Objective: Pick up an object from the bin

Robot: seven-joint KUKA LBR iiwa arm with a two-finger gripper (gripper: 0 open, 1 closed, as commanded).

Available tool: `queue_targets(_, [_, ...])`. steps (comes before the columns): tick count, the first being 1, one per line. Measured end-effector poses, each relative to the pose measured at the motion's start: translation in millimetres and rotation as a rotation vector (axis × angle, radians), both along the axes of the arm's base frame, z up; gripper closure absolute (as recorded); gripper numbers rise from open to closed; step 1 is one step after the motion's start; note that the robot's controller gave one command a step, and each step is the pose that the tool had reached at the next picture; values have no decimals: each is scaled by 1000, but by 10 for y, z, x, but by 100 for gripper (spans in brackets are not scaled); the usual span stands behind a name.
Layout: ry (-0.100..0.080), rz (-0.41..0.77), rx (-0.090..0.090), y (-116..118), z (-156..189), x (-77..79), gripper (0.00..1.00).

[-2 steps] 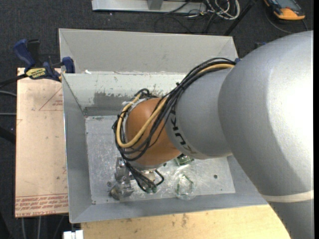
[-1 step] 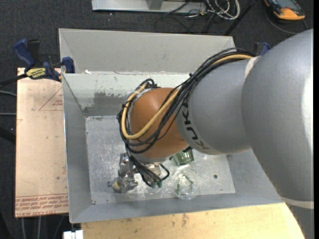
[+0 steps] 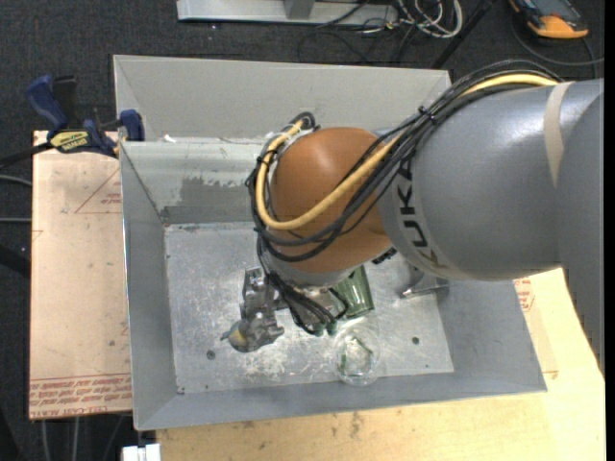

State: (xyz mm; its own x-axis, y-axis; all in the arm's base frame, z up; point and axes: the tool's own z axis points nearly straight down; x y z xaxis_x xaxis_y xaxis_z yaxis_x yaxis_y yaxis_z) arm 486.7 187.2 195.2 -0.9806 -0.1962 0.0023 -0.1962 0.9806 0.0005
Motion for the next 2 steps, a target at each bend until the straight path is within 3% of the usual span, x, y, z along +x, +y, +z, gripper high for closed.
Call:
queue_targets(1, [2,-38,-1,70,-504,-17,0])
queue_targets(2, [-2,-39,1,70,-476,-9,0])
